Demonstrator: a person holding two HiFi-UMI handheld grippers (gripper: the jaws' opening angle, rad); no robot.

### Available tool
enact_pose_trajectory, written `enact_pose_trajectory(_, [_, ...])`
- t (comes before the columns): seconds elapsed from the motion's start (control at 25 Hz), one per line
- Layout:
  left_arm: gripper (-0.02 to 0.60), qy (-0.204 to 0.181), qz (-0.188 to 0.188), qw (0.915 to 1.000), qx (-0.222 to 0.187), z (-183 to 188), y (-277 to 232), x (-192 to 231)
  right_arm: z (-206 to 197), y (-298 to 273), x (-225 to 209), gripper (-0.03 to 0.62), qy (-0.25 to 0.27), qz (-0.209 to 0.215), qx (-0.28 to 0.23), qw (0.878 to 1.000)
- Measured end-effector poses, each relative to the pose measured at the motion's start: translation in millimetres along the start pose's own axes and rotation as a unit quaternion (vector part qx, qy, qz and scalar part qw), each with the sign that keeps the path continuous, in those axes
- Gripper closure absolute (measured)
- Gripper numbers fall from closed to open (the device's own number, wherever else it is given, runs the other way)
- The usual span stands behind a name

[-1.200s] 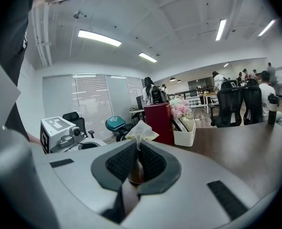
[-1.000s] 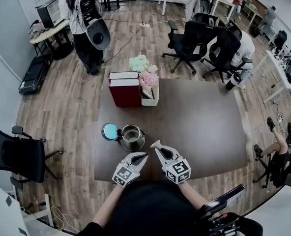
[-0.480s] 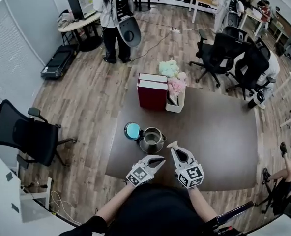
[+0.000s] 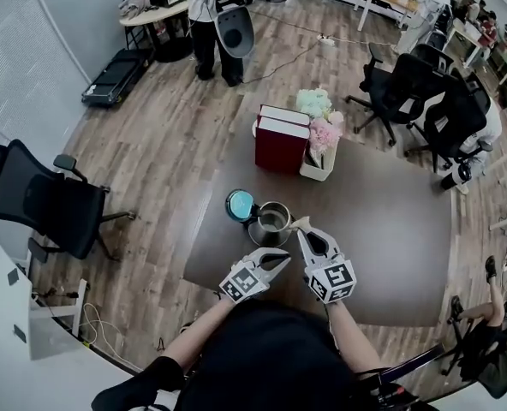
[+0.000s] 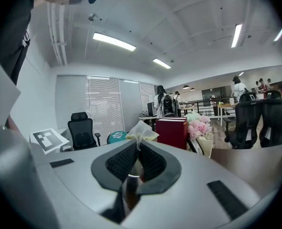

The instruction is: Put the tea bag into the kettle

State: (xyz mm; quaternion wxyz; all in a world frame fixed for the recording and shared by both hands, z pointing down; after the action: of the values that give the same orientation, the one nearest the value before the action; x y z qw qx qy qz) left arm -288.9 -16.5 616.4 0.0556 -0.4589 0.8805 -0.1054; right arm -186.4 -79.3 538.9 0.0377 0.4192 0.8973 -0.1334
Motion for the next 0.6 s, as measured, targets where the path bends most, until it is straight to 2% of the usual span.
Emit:
enact_pose_trajectory(0.4, [0.577,0.008,0.010,0.9999,-0.001,-2,5,3,19,-44,3,0.570,0.015,0.026,0.002,1.000])
enact_pose_trajectory(0.6, [0.577,0.015,0.010,0.9998,-0.005,-18,22,19,-10,-89,14,0.569,0.006,0.024,0.042,0.999])
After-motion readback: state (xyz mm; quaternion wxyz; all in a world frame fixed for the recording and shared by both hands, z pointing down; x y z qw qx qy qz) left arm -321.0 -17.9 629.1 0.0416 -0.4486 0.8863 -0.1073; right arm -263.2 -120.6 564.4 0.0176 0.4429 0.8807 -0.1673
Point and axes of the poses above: the fingertips, and each gripper's own axes: y backward along the fingers, x to its left, z out of its top, the point moved 7 cm from there along y, backward along the fingers, and after that the axes turned 5 degrees about -y, right-handed, at the moved point
